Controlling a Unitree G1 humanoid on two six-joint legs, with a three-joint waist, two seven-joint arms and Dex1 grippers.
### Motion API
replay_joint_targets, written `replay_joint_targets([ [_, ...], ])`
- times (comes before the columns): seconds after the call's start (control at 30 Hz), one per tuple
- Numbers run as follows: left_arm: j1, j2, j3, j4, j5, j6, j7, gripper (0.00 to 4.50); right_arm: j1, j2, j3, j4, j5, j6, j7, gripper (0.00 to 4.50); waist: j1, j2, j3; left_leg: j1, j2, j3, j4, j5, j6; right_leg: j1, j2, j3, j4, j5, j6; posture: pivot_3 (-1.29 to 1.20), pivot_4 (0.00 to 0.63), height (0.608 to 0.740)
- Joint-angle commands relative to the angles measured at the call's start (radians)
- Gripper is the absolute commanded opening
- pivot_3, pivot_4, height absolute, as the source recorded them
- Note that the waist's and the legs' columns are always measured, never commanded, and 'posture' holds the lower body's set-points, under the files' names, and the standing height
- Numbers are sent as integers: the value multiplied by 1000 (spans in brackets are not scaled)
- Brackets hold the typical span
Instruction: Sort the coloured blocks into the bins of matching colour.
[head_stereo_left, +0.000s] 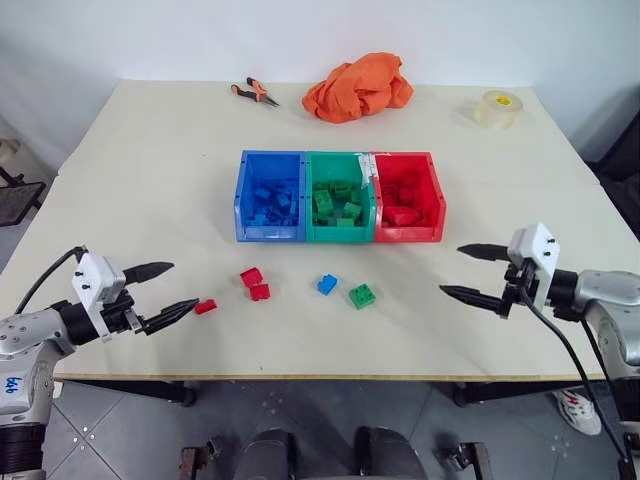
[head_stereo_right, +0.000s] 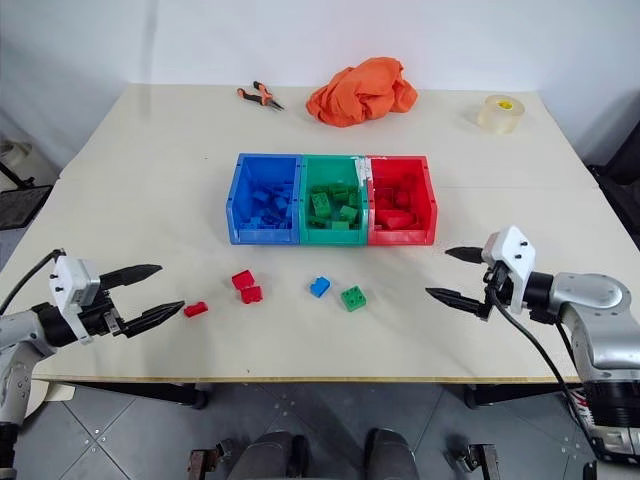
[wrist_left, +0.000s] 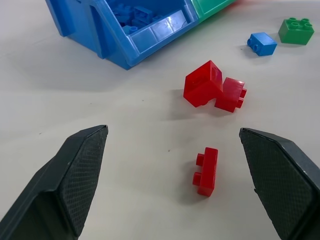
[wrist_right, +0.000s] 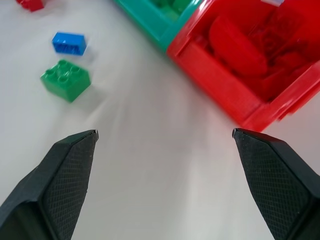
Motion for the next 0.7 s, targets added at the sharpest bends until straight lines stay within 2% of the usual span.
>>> replay_joint_targets([
  [0.03, 3, 8, 25, -38, 2, -13, 18, 4476, -7, -6, -3, -6, -6, -17, 1, 4500, 2, 0, 0, 0, 0, 0, 0, 0, 0, 0, 0, 0, 0, 0, 0, 0, 150, 740],
  [0.23, -18, 12, -8, -83, -21, 109, 54, 4476, 20, -33, -14, -17, -15, -1, 5, 4500, 2, 0, 0, 0, -1, 0, 0, 0, 0, 0, -1, -1, 1, 0, 0, 0, 150, 740],
  [0.33, -41, 1, -32, -87, 10, 51, 39, 4476, 82, -90, -56, -35, -4, 19, 39, 4500, 5, 0, 0, 0, -2, 0, 0, 0, 1, 0, -1, -1, 1, 0, 0, 0, 150, 740],
  [0.5, -90, 7, -81, -58, -19, 102, -21, 4476, 208, -207, -163, -55, -1, 50, 65, 4500, 9, 0, 0, 0, -2, 0, 0, 0, 1, 1, 0, -2, 0, 0, 0, 0, 150, 740],
  [0.7, -128, -11, -110, -21, -16, 76, -70, 4476, 254, -233, -183, -168, 9, 140, 24, 4500, -2, 0, 0, 2, 2, 4, 0, -1, -1, 1, 6, -2, -1, 0, 0, 0, 150, 740],
])
